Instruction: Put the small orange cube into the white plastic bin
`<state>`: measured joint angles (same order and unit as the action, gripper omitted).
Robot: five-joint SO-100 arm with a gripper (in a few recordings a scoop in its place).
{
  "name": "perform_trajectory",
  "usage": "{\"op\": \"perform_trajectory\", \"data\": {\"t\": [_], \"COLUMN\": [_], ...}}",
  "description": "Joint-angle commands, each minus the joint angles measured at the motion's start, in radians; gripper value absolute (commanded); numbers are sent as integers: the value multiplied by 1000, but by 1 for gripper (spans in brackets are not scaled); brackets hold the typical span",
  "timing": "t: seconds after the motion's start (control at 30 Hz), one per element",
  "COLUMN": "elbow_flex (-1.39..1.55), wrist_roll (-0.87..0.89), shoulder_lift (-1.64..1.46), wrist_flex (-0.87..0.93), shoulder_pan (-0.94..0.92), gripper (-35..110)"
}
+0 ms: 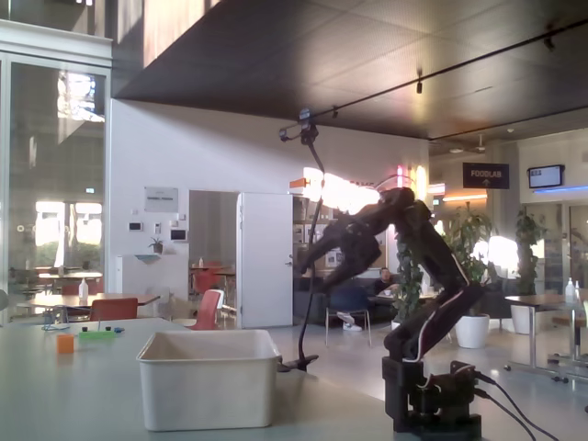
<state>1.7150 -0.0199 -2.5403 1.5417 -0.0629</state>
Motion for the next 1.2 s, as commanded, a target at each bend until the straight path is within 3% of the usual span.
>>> {"op": "perform_trajectory", "data": {"t": [0.0, 0.27, 0.6, 1.17], "elbow_flex": [-11, 291, 661, 884], "wrist_roll": [58, 54, 55, 54], "shoulder_lift": [-29, -275, -425, -577], "wrist_flex": [31, 3, -212, -278], "shoulder_pan": [28, 29, 29, 29], "gripper": [24, 24, 24, 24]}}
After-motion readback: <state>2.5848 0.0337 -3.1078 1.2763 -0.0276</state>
